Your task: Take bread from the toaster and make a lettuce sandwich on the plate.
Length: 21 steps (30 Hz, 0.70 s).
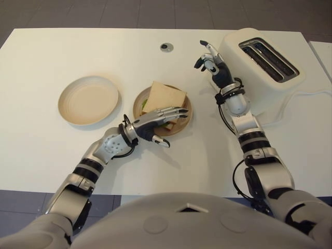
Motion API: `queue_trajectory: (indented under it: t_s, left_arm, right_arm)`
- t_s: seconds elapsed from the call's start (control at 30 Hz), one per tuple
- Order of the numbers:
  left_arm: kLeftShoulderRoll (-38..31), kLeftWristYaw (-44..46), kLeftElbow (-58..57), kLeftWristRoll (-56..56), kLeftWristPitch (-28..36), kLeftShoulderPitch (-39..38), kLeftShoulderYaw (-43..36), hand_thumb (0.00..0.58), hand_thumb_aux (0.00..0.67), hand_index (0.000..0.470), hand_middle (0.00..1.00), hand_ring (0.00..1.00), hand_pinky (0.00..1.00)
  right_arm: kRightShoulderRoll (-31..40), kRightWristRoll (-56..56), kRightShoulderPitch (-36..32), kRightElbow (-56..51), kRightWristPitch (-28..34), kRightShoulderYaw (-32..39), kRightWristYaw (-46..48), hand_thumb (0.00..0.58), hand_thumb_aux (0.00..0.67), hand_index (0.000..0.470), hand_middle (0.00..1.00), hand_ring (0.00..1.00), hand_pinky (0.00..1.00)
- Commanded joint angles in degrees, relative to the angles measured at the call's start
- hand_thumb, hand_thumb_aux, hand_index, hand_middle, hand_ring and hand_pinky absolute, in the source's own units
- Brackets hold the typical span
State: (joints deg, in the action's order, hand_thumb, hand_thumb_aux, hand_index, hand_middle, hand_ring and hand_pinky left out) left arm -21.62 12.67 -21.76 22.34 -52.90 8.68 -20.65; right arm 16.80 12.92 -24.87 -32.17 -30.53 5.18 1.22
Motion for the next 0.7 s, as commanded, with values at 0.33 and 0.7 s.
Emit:
queue_trajectory:
  t_s: [0.33, 0.7]
  left_arm:
    - [-3.75, 28.64, 23.58, -60.94, -1.15, -4.38, -9.98, 0.580, 0.670, 0.470, 1.00, 1.00, 1.00]
    - [-5.46, 41.19, 2.94, -29.89, 2.92, -5.98, -14.31, 0.580, 0.670, 0.470, 1.00, 1.00, 1.00]
  right_arm:
    - [0.30, -44.46, 14.70, 29.19, 10.52, 5.58, 44.17, 0.580, 0.670, 0.470, 1.00, 1.00, 1.00]
    - [15.54, -31.33, 28.52, 33.48, 6.65, 21.03, 75.28, 0.580, 0.670, 0.470, 1.00, 1.00, 1.00]
